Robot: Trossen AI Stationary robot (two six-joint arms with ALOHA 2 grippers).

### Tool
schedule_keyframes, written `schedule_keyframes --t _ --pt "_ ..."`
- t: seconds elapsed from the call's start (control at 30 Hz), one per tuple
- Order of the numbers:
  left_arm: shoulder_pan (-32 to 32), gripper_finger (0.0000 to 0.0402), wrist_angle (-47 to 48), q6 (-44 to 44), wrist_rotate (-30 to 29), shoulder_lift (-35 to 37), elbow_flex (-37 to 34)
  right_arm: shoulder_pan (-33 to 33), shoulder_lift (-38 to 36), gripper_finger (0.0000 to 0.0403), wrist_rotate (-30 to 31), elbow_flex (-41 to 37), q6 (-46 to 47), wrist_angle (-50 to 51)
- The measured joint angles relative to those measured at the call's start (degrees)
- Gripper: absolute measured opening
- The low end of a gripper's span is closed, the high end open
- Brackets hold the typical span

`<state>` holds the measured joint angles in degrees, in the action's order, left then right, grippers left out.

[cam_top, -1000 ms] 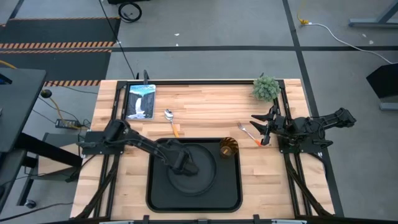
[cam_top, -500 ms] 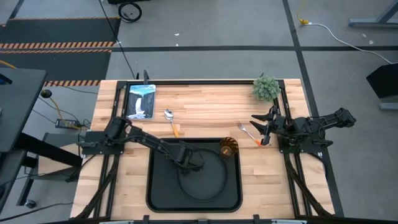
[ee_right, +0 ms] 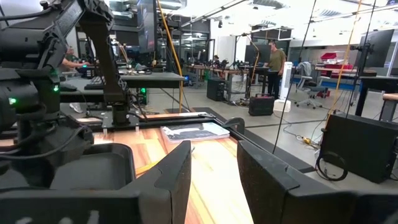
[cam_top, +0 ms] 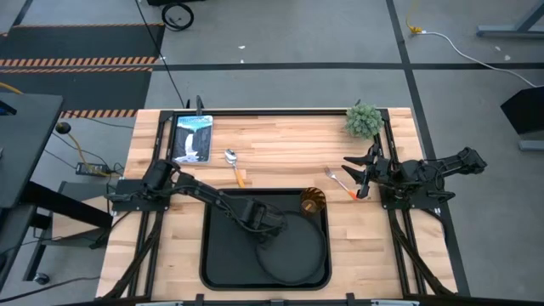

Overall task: Pick and place plate/cup/fork/spoon on tray
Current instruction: Put the black plate on the black serving tray, then put the orange fork on the black serving tray beside the black plate

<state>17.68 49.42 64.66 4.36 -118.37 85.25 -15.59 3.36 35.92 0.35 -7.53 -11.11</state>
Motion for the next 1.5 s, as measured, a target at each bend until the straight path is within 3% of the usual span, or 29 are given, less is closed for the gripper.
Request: schedule_keyframes --t 0.13,0.47,0.57,0.7,0.87,0.97,1.07,1.23,1.33,1.5 --pt "-1.3 0.0043 6.0 0.5 -1.6 0.2 2.9 0.0 0.0 0.0137 0.0 0.0 0.0 0.0" --pt "-6.6 0.0043 18.0 -9.2 -18.7 0.3 17.3 0.0 0.0 0.0137 0.0 0.0 0.0 0.0" --pt "-8.1 0.0043 17.7 -19.1 -27.3 0.3 21.3 0.0 0.0 0.0137 0.0 0.0 0.0 0.0" --pt "-9.3 0.0043 15.4 -38.6 -40.1 0.3 24.9 0.0 0.0 0.0137 0.0 0.0 0.0 0.0" --pt "-10.2 0.0043 4.6 -63.2 -55.0 0.3 25.5 0.0 0.0 0.0137 0.0 0.0 0.0 0.0" --pt "-11.7 0.0043 -3.5 -75.2 -55.6 0.3 25.5 0.0 0.0 0.0137 0.0 0.0 0.0 0.0" --pt "-13.2 0.0043 -9.3 -86.3 -51.7 0.3 25.5 0.0 0.0 0.0137 0.0 0.0 0.0 0.0" --pt "-14.6 0.0043 -12.1 -102.0 -47.4 0.3 25.5 0.0 0.0 0.0137 0.0 0.0 0.0 -0.7" --pt "-14.3 0.0043 -11.5 -103.7 -47.7 0.3 25.5 0.0 0.0 0.0137 0.0 0.0 1.3 -2.1" --pt "-11.0 0.0036 -4.7 -98.2 -48.2 2.5 25.4 0.0 0.0 0.0137 0.1 0.0 11.1 -4.2"
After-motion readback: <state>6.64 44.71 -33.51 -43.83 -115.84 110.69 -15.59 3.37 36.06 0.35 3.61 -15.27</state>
